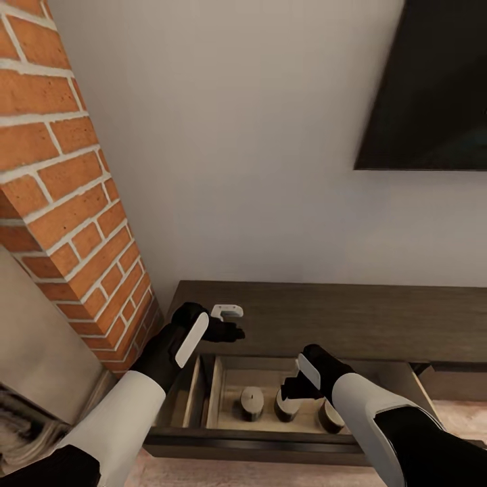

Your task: Place each of the two pumpkins and all three candles from the living room inside a cabinet in the living room (use any cabinet), then make sure every cabinet is closed, and position the cauldron so it is next to a table in the living room.

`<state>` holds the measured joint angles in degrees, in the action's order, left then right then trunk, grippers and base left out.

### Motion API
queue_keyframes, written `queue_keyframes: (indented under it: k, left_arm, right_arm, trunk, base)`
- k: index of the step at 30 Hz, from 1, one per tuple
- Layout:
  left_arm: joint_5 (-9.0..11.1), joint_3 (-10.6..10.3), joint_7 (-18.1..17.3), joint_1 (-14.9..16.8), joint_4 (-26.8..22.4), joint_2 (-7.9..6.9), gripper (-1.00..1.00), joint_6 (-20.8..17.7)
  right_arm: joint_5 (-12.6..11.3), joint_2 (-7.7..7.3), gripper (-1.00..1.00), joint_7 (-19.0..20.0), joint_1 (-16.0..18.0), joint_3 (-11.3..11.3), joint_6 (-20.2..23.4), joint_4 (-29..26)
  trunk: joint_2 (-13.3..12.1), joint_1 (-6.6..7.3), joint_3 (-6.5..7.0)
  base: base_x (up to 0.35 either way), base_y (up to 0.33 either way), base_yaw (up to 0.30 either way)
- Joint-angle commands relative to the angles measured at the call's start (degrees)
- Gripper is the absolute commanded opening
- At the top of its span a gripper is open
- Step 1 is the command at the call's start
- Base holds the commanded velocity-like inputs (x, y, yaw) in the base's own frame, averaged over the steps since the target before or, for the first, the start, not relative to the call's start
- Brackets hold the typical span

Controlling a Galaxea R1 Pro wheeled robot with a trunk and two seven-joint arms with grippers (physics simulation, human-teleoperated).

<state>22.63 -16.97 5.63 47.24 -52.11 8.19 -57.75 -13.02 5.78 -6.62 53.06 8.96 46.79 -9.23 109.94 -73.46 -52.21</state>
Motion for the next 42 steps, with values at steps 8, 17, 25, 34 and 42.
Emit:
queue_keyframes:
  k: [8,17,25,34,42]
  left_arm:
    - [0.6,-0.1,0.6,0.0,0.3,-0.01,1.00,-0.2]
    - [0.6,-0.1,0.6,0.0,0.3,-0.01,1.00,-0.2]
    - [0.6,-0.1,1.0,0.0,0.4,0.02,1.00,-0.1]
    - [0.6,-0.1,1.1,0.0,1.6,0.11,1.00,0.0]
    - [0.6,-0.1,1.1,0.0,2.0,0.16,1.00,0.0]
  right_arm:
    - [-0.7,-0.06,1.00,-0.4,0.0,0.3,0.2,-0.1]
    - [-0.7,-0.06,1.00,-0.4,0.0,0.2,0.2,-0.1]
    - [-0.7,-0.06,1.00,-0.4,0.0,0.2,0.2,-0.1]
    - [-0.7,-0.06,1.00,-0.5,0.0,0.2,0.2,-0.2]
    - [-0.6,-0.06,1.00,-0.5,0.0,0.2,0.2,-0.2]
  trunk:
    - [-3.2,1.77,1.44]
    - [-6.8,3.75,3.76]
    - [-6.8,3.75,4.03]
    - [-6.8,3.75,4.06]
    - [-6.8,3.75,4.06]
  base:
    - [0.000,0.000,0.000]
    - [0.000,0.000,0.000]
    - [0.000,0.000,0.000]
    - [-0.076,-0.045,0.000]
    - [-0.242,-0.161,0.000]
